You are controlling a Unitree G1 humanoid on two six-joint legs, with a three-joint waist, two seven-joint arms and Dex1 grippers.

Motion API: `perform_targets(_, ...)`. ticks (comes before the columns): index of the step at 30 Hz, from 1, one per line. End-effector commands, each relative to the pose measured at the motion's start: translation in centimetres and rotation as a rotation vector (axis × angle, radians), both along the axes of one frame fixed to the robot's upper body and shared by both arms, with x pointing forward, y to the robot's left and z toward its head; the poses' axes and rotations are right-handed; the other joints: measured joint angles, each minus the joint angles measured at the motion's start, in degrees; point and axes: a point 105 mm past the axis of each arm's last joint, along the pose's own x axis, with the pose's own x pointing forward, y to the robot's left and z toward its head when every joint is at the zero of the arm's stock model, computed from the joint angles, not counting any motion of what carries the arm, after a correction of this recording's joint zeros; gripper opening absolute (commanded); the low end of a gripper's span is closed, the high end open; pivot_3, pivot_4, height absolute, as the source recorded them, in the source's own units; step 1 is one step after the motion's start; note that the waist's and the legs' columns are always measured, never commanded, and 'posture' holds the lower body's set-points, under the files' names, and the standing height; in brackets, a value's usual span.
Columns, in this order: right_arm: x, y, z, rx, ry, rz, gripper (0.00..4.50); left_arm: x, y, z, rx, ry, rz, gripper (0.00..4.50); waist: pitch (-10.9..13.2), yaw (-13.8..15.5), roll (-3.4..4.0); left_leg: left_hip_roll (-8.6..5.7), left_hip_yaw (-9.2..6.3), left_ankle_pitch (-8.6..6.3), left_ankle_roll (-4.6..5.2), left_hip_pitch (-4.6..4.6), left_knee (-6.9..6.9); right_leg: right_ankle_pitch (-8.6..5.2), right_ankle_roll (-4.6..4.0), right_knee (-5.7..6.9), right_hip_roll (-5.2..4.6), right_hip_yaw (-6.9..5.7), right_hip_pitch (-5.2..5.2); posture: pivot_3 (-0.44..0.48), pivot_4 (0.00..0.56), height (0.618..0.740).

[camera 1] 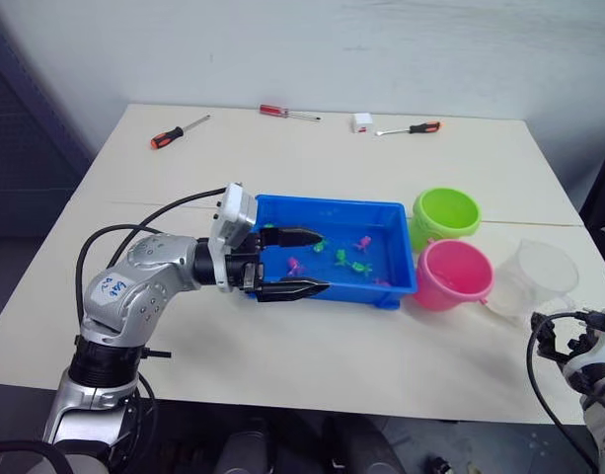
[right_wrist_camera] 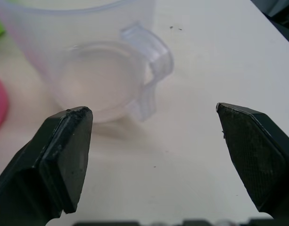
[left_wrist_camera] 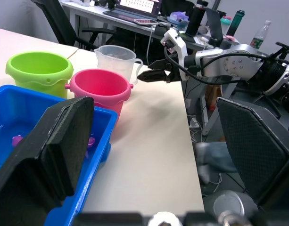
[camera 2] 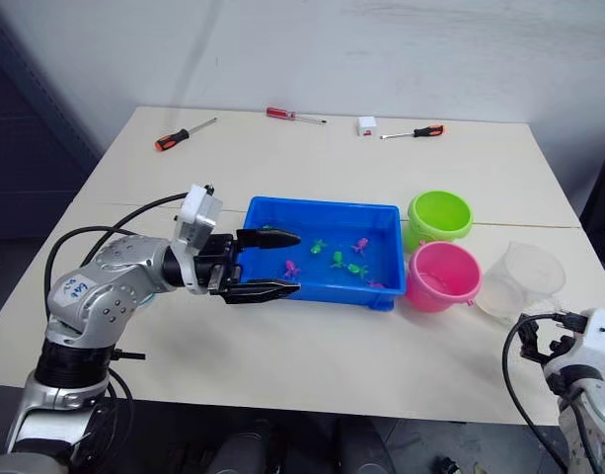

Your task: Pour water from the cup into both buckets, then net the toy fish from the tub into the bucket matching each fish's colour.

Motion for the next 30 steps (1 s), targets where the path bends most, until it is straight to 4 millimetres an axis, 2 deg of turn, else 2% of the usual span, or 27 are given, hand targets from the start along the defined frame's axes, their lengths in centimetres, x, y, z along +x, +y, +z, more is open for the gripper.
perform_targets(1,0.1,-1.3,1.2,-0.018,-0.056,-0.057,4.5,-0.6,0.1,1.1,-0.016,-0.051,0.002,4.45,0.0,0.0,0.02,0.0,0.0,0.0,0.0,0.0,-0.01,0.0,0.0,0.0,0.01,0.0,0.0,0.0,0.15,0.74)
perform_targets(5,0.8,-1.8,1.0,-0.019,-0.055,-0.076,4.5,-0.6,0.0,1.1,-0.018,-0.051,0.008,4.45,0.0,-0.1,0.05,0.0,0.01,0.02,-0.03,0.02,-0.03,0.0,0.0,0.02,0.02,0.01,0.0,0.0,0.15,0.74)
perform_targets(9,2.0,-3.3,0.9,-0.036,-0.06,-0.169,4.5,-0.6,-0.2,1.3,-0.013,-0.063,0.017,4.45,0.0,-0.1,0.05,0.0,0.04,0.02,-0.02,0.02,-0.02,0.0,0.0,0.01,0.02,0.03,0.0,0.0,0.15,0.74)
perform_targets(15,3.3,-3.7,0.6,-0.043,-0.088,-0.202,4.5,-0.7,-0.2,1.4,-0.01,-0.071,0.029,4.45,0.0,-0.1,0.08,0.0,0.05,0.05,-0.05,0.02,-0.06,0.0,0.0,0.01,0.03,0.05,-0.02,0.0,0.15,0.74)
perform_targets(27,4.1,-4.2,0.3,-0.067,-0.129,-0.194,4.5,-0.7,0.0,1.7,-0.005,-0.079,0.042,4.45,0.0,-0.1,0.09,0.0,0.08,0.07,-0.03,0.03,-0.06,0.0,0.0,0.02,0.04,0.06,-0.02,0.0,0.15,0.74)
perform_targets(30,4.6,-4.0,0.3,-0.061,-0.147,-0.173,3.68,-0.6,0.0,1.7,-0.003,-0.081,0.045,4.5,0.0,-0.1,0.09,0.0,0.08,0.07,-0.04,0.03,-0.06,0.0,0.0,0.02,0.04,0.06,-0.02,0.0,0.15,0.74)
